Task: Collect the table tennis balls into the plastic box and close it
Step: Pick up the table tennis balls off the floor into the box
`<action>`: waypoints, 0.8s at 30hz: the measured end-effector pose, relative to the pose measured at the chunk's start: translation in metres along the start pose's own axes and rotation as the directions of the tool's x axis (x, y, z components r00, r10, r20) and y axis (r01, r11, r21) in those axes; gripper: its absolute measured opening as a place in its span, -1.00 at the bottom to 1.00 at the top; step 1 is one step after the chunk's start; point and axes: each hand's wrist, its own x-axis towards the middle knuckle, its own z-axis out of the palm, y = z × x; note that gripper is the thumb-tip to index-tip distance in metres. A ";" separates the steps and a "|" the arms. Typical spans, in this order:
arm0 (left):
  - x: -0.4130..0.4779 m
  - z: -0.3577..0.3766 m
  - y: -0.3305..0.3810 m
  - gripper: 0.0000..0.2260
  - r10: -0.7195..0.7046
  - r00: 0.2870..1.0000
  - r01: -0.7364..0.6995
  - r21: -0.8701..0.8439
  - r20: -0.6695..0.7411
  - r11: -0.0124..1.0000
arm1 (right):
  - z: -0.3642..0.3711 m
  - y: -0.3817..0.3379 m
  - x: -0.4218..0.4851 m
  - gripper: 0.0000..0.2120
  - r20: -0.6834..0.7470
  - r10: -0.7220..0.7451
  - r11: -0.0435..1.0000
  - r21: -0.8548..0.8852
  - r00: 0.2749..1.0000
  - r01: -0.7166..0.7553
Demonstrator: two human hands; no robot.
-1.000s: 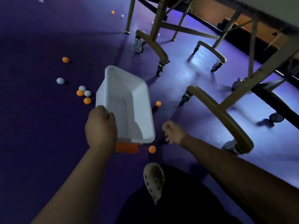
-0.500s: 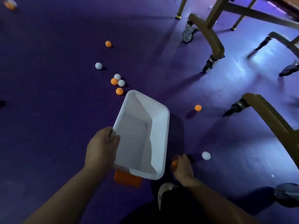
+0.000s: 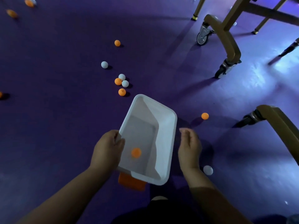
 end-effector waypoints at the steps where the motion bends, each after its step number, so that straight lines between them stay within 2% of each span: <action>1: 0.000 0.002 0.002 -0.88 0.006 1.000 -0.006 -0.001 -0.003 1.000 | -0.008 0.019 0.004 -0.83 -0.043 0.034 0.998 -0.044 0.998 -0.036; 4: 0.002 0.010 0.007 -0.92 -0.011 1.000 0.011 -0.020 0.002 1.000 | -0.030 0.090 0.009 -0.71 -0.125 0.112 0.920 -0.363 0.986 -0.150; 5: 0.003 0.012 0.008 -0.93 -0.016 1.000 0.016 -0.029 0.004 0.999 | -0.037 0.110 0.008 -0.66 -0.122 0.156 0.852 -0.486 0.980 -0.196; 7: 0.004 0.019 0.010 -0.97 -0.029 1.000 0.030 -0.039 0.009 0.999 | -0.051 0.140 0.003 -0.68 -0.103 0.274 0.683 -0.679 0.956 -0.269; 9: 0.003 0.025 0.013 -0.96 -0.043 0.999 0.044 -0.037 0.011 0.998 | -0.064 0.154 -0.003 -0.60 -0.073 0.325 0.594 -0.760 0.943 -0.264; 11: 0.002 0.032 0.014 -0.94 -0.050 0.999 0.050 -0.042 0.013 0.998 | -0.068 0.163 -0.004 -0.61 -0.073 0.324 0.641 -0.717 0.943 -0.275; 13: 0.002 0.037 0.013 -0.93 -0.051 0.999 0.052 -0.065 0.014 0.997 | -0.066 0.163 -0.002 -0.65 -0.062 0.279 0.750 -0.609 0.958 -0.258; 15: 0.004 0.040 0.011 -0.92 -0.048 0.999 0.049 -0.075 0.014 0.996 | -0.058 0.146 0.007 -0.73 -0.065 0.230 0.882 -0.408 0.971 -0.236; 17: 0.007 0.042 0.008 -0.91 -0.046 0.999 0.047 -0.077 0.019 0.996 | -0.045 0.107 0.014 -0.77 -0.012 0.261 0.947 -0.190 0.965 -0.259; 19: 0.011 0.043 0.005 -0.90 -0.045 0.999 0.048 -0.079 0.030 0.996 | -0.032 0.064 0.017 -0.83 -0.025 0.118 0.992 -0.032 0.993 -0.119; 20: 0.012 0.044 0.004 -0.90 -0.044 0.999 0.046 -0.082 0.031 0.996 | -0.027 0.045 0.016 -0.79 -0.020 0.020 1.000 0.017 1.000 -0.019; 22: 0.015 0.045 0.003 -0.90 -0.032 0.999 0.033 -0.078 0.022 0.996 | -0.017 0.022 0.016 -0.74 0.069 -0.137 0.990 0.055 0.988 0.133; 24: 0.018 0.047 0.004 -0.90 -0.031 0.999 0.032 -0.086 0.013 0.996 | -0.008 0.016 0.020 -0.69 0.171 -0.217 0.976 0.037 0.961 0.213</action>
